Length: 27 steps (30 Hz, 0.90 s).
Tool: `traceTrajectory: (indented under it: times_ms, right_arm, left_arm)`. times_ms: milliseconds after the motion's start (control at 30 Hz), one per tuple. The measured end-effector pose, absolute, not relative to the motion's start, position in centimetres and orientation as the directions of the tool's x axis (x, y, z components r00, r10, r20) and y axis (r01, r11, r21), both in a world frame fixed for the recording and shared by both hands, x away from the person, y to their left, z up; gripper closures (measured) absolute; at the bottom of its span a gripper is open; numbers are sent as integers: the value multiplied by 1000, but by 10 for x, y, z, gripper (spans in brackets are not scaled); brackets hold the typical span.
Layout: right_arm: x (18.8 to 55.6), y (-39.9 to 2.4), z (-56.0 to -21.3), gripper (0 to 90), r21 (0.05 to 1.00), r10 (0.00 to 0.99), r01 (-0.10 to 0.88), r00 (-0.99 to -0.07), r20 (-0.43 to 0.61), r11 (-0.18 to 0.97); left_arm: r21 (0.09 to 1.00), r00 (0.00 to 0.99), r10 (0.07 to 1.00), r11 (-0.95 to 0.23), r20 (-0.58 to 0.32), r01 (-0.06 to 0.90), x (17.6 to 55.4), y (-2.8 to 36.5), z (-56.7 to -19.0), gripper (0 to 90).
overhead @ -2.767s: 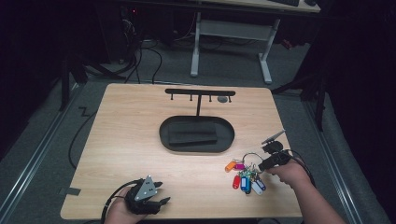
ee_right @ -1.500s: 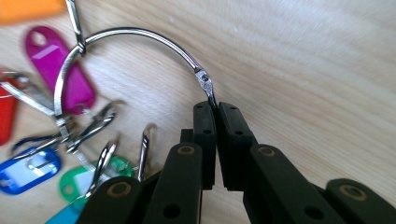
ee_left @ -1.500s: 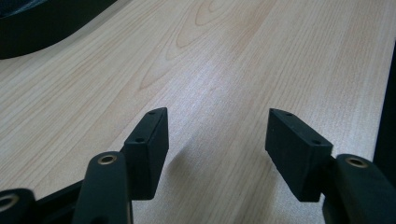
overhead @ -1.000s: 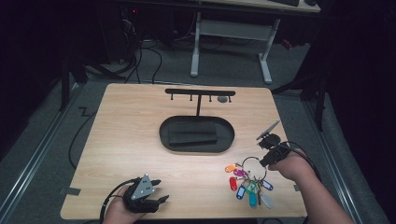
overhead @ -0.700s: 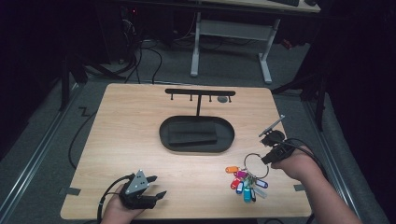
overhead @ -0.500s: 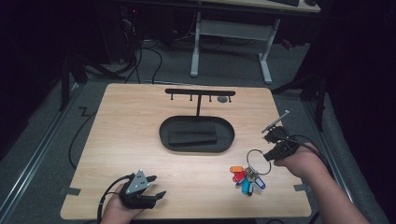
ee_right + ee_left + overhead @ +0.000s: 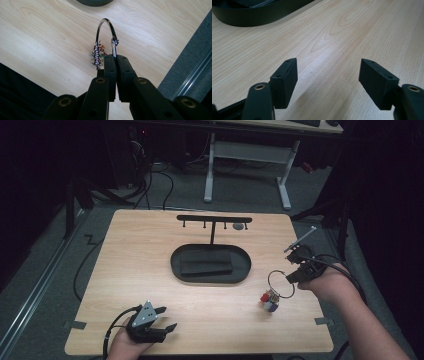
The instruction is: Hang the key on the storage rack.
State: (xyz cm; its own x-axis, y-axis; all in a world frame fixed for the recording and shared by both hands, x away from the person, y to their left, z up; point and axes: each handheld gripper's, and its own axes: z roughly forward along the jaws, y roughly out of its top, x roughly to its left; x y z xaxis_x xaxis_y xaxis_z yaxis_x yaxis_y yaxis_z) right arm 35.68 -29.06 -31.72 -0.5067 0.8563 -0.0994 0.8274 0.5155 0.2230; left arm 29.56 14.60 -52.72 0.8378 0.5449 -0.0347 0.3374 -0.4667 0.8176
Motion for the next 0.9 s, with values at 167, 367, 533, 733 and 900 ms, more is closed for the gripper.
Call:
traceTrajectory:
  times_ms: [167, 367, 533, 733, 900]
  right_arm:
    - [360, -287, -309, 878, 235, 853, 821, -510, -108, 521]
    - [366, -282, -300, 877, 252, 851, 814, -515, -106, 524]
    - [370, -277, -298, 878, 273, 847, 805, -523, -90, 526]
    - [379, -264, -292, 878, 299, 831, 781, -550, -85, 547]
    - [383, -254, -291, 877, 294, 826, 778, -556, -87, 555]
  left_arm:
    - [818, 836, 547, -460, -44, 345, 295, 146, -527, 305]
    - [829, 833, 550, -443, -49, 341, 295, 147, -524, 295]
    - [828, 831, 556, -447, -39, 338, 295, 147, -524, 252]
    - [808, 838, 546, -487, -15, 332, 292, 145, -527, 229]
    - [812, 839, 544, -486, -9, 323, 289, 145, -526, 230]
